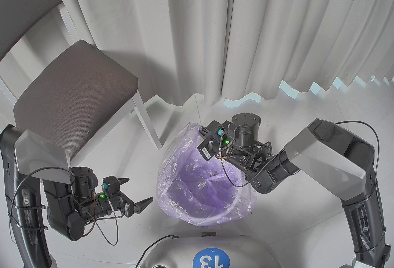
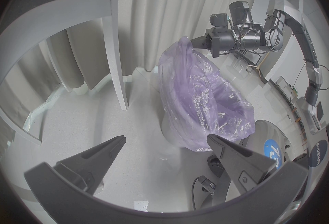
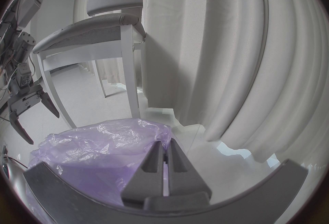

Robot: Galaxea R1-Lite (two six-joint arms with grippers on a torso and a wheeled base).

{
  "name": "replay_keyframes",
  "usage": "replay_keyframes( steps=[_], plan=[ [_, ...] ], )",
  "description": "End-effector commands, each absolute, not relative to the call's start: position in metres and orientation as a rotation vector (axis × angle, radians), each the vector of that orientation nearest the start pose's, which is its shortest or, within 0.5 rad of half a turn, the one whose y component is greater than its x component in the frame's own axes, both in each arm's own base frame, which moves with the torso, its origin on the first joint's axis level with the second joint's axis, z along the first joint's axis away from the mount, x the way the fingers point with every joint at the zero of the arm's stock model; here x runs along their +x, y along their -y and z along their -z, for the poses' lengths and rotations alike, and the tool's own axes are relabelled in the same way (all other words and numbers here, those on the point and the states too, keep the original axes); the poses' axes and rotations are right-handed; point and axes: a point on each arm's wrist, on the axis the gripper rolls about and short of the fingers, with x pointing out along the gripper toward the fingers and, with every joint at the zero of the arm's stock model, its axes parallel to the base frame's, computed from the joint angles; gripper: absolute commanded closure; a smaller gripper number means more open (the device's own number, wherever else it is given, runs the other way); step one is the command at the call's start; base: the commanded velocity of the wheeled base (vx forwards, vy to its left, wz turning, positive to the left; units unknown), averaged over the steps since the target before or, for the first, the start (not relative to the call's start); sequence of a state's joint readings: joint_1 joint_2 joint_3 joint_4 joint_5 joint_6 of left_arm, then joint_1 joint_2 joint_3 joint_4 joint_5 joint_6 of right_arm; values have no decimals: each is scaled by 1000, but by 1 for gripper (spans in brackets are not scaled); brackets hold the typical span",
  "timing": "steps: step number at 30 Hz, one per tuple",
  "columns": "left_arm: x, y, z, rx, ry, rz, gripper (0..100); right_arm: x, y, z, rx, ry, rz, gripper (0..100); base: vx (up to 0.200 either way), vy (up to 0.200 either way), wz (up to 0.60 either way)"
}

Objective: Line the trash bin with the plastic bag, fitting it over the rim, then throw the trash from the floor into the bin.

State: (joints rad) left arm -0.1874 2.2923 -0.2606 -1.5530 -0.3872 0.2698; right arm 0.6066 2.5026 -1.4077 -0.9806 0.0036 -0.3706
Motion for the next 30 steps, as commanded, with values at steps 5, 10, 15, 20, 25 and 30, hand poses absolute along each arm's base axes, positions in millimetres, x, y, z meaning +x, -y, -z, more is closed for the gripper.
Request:
replay_keyframes(
  steps=[5,10,15,20,25,30],
  plan=[
    [272,61,9,211,-382,626,0,402,-284,-44,-385,21,-639,0,0,0,0],
    [271,62,5,213,-372,628,0,390,-284,-45,-340,-8,-661,0,0,0,0],
    [270,64,-2,214,-348,633,0,367,-267,-57,-359,-81,-696,0,0,0,0],
    [267,74,-8,218,-333,632,0,354,-254,-69,-361,-95,-701,0,0,0,0],
    [260,92,-16,178,-329,622,0,346,-241,-79,-362,-103,-689,0,0,0,0],
    [254,107,-12,192,-346,621,0,343,-231,-74,-375,-159,-679,0,0,0,0]
  ],
)
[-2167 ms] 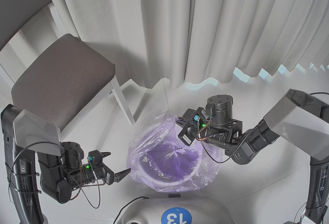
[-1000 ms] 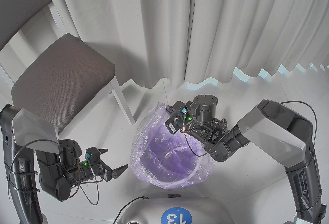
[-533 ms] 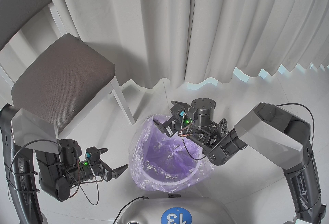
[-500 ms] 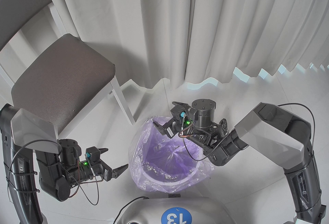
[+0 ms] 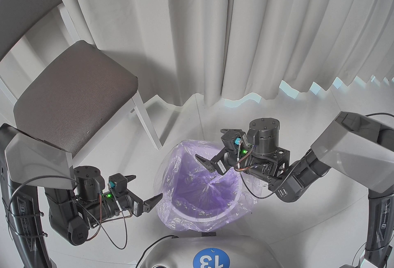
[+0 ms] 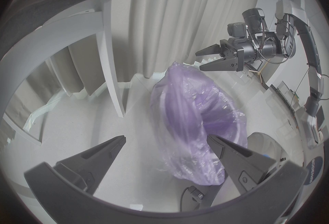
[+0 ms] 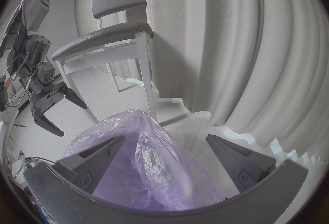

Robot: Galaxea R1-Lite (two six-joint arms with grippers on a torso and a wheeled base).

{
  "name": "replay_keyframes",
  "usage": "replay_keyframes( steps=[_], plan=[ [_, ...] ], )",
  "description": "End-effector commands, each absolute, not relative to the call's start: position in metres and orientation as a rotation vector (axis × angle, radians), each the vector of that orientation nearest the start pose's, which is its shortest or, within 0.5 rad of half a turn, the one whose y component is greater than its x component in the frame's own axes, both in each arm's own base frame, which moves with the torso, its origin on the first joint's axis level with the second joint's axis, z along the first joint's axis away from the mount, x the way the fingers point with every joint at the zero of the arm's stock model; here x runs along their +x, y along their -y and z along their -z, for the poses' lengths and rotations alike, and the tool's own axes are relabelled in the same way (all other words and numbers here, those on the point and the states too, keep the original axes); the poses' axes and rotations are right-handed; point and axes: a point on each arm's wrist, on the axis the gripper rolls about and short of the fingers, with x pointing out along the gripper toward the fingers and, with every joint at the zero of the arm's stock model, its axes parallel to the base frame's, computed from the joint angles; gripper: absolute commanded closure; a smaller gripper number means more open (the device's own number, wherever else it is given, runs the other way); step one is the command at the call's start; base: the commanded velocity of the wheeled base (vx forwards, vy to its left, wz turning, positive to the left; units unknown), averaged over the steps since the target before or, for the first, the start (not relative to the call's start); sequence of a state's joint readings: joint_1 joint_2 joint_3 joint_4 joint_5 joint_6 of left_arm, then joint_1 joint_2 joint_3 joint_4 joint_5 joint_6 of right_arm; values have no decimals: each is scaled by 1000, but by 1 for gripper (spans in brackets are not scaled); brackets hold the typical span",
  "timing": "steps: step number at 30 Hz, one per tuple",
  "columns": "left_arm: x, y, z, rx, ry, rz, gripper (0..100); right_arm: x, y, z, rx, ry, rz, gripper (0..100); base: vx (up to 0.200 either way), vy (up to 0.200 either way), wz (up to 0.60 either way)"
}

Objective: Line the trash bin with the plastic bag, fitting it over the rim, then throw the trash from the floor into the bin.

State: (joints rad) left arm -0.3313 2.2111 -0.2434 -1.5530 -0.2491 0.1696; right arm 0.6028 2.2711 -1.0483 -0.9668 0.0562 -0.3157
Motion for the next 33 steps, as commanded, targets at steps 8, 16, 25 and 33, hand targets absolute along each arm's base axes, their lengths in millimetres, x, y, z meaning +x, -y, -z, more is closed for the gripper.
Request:
replay_keyframes(
  steps=[8,16,25,33],
  plan=[
    [257,118,-7,225,-347,547,0,341,-230,-57,-398,-239,-690,0,0,0,0],
    [246,149,-3,294,-336,444,0,359,-229,-50,-400,-235,-666,0,0,0,0],
    [257,145,-3,296,-321,360,0,381,-217,-35,-394,-252,-617,0,0,0,0],
    [272,127,-8,278,-298,284,0,395,-217,-33,-387,-236,-600,0,0,0,0]
  ],
)
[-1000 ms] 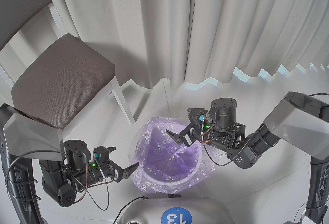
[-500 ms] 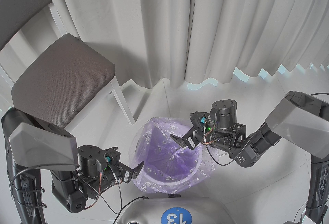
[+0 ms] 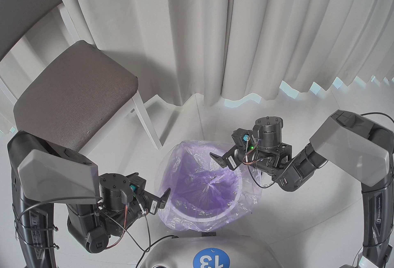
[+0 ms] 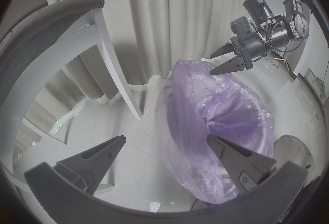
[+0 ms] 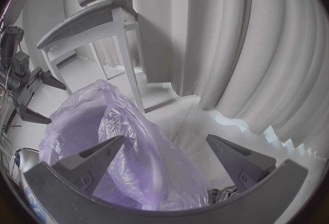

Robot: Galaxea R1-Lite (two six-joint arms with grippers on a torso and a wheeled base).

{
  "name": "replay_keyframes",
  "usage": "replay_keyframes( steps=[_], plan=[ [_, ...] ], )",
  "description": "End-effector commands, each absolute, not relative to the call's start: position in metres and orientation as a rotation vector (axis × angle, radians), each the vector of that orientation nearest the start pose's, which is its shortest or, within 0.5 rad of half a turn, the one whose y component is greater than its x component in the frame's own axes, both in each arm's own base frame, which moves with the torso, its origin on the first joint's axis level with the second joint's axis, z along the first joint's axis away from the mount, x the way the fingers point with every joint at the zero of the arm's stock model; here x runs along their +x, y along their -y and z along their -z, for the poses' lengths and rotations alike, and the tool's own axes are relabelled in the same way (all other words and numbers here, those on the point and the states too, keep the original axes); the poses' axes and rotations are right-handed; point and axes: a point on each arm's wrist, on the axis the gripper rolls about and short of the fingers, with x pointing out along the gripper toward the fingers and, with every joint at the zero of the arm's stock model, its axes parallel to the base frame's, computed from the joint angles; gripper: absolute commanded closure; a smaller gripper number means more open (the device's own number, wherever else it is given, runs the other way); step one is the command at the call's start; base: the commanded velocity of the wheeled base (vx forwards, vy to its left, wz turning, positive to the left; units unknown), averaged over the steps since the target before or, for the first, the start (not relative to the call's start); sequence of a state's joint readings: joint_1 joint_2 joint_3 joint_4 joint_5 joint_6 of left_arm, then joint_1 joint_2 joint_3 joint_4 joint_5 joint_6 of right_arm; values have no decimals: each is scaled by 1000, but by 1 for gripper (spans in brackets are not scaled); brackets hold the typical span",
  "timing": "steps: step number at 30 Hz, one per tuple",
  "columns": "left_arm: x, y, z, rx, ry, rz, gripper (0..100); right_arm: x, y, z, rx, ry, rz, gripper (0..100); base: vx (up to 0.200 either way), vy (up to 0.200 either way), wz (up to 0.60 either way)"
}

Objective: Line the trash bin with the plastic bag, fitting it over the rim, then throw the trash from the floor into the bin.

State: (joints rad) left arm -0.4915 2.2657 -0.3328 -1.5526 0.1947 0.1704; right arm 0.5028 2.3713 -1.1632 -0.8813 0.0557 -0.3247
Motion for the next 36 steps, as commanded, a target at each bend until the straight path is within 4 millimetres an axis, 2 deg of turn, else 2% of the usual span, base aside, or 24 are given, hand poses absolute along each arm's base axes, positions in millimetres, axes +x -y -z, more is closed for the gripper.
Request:
replay_keyframes(
  steps=[1,19,28,31,36],
  plan=[
    [272,127,-8,278,-298,284,0,395,-217,-33,-387,-236,-600,0,0,0,0],
    [284,115,-7,264,-293,243,0,417,-224,-53,-376,-210,-586,0,0,0,0],
    [291,110,1,259,-307,247,0,423,-229,-50,-375,-203,-588,0,0,0,0],
    [288,107,-4,252,-300,255,0,422,-229,-49,-376,-204,-590,0,0,0,0],
    [275,108,-29,228,-246,318,0,413,-227,-51,-381,-217,-597,0,0,0,0]
  ],
)
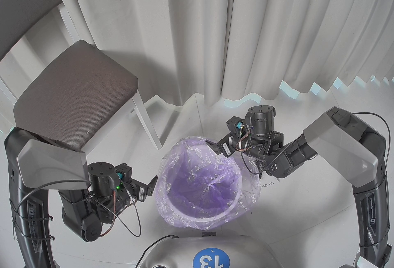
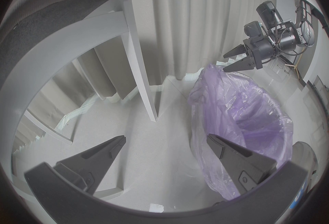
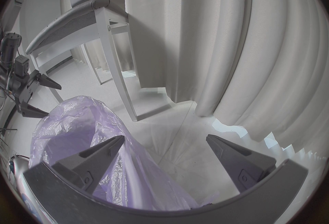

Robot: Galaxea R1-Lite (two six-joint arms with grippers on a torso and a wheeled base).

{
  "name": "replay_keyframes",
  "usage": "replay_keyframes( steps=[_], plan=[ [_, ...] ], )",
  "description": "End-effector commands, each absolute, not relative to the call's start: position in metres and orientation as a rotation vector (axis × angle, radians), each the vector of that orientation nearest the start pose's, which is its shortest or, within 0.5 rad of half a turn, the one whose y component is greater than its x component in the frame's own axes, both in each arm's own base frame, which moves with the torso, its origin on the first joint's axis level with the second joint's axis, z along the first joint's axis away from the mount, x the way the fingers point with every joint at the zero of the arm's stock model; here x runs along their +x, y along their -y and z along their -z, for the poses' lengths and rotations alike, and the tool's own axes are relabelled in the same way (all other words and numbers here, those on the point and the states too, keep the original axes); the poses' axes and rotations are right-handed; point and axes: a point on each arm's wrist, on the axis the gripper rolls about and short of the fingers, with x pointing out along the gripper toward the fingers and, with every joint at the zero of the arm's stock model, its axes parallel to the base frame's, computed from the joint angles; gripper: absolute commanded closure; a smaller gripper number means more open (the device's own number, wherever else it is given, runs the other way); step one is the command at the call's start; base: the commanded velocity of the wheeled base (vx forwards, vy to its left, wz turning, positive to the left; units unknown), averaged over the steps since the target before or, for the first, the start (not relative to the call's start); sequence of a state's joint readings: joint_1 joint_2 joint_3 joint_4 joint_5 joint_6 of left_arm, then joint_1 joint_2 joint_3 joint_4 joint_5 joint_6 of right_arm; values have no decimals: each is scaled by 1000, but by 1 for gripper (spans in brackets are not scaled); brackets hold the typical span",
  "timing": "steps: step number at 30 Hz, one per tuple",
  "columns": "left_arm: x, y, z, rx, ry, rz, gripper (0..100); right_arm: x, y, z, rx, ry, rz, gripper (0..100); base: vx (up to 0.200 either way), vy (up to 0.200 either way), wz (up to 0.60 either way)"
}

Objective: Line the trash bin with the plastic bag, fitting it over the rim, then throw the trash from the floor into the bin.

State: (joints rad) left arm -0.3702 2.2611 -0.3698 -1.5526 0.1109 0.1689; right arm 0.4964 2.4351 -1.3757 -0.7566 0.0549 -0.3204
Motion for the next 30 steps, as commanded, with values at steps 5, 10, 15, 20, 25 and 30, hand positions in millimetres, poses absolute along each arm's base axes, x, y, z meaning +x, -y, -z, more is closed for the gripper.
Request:
replay_keyframes(
  steps=[5,10,15,20,25,30],
  plan=[
    [252,116,-38,218,-253,413,0,407,-223,-50,-387,-239,-598,0,0,0,0],
    [241,124,-27,229,-308,482,0,407,-223,-46,-387,-249,-599,0,0,0,0],
    [250,125,-4,243,-369,473,0,407,-223,-44,-386,-252,-600,0,0,0,0],
    [252,128,3,249,-384,477,0,401,-220,-46,-370,-244,-585,0,0,0,0],
    [251,133,8,266,-395,493,0,381,-207,-59,-343,-172,-576,0,0,0,0],
    [246,130,4,266,-396,493,0,364,-192,-57,-346,-204,-561,0,0,0,0]
  ],
)
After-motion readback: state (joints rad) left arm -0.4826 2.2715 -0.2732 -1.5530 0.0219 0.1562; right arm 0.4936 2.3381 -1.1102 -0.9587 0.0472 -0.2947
